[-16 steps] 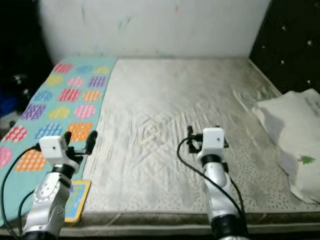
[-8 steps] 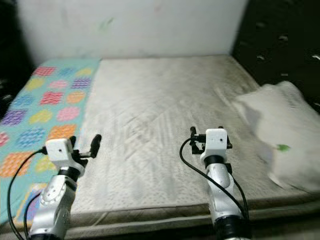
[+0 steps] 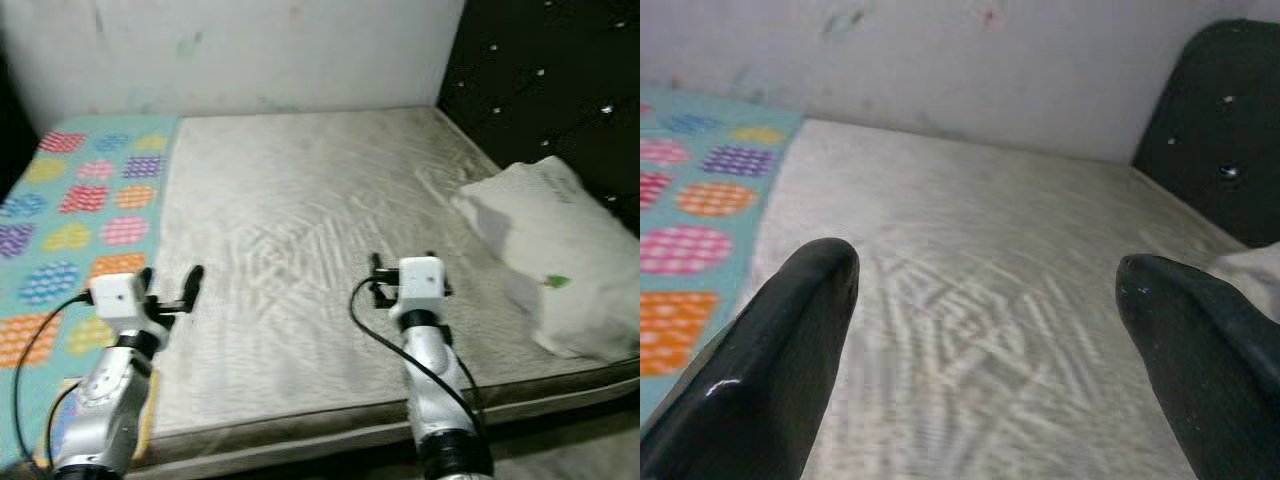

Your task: Clean up the room

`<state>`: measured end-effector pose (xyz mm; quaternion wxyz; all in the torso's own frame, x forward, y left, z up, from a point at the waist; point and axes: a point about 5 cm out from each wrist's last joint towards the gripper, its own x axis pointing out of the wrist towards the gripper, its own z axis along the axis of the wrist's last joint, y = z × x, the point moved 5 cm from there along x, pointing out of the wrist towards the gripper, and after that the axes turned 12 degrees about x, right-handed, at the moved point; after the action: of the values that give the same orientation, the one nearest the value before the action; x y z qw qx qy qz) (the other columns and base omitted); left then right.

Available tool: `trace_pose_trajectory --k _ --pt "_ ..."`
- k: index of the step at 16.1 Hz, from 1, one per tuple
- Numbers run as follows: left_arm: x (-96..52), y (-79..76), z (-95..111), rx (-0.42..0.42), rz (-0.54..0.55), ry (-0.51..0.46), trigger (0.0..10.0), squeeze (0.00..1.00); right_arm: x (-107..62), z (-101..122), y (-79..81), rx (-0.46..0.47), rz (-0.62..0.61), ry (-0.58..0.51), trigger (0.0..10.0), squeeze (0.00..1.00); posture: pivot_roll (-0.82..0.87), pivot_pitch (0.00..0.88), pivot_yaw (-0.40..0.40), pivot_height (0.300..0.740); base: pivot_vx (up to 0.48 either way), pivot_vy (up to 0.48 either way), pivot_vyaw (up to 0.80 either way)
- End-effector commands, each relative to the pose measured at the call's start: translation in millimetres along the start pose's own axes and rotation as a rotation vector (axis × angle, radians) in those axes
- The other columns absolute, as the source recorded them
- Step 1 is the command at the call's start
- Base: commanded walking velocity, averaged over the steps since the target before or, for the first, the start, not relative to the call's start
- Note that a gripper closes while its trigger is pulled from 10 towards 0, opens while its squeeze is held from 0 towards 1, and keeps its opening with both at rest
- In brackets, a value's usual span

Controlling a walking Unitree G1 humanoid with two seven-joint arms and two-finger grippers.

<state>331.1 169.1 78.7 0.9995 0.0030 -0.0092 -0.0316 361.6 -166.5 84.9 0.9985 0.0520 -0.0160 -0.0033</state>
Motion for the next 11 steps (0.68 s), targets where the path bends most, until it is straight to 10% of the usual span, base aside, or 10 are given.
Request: trace_pose_trajectory --k 1,11 --pt "2.3 -8.1 1.7 -0.008 -0.024 -0.004 10.0 0.0 0.9 4.3 -5.7 -0.012 -0.008 -0.011 10.0 0.0 -0.07 0.0 0.021 0.74 0.0 0.371 0.0" --pt "0.4 -8.5 -1.0 -0.001 -0.027 0.007 10.0 0.0 0.7 4.5 -1.6 -0.04 0.024 -0.012 10.0 0.0 -0.07 0.0 0.021 0.74 0.0 0.413 0.0"
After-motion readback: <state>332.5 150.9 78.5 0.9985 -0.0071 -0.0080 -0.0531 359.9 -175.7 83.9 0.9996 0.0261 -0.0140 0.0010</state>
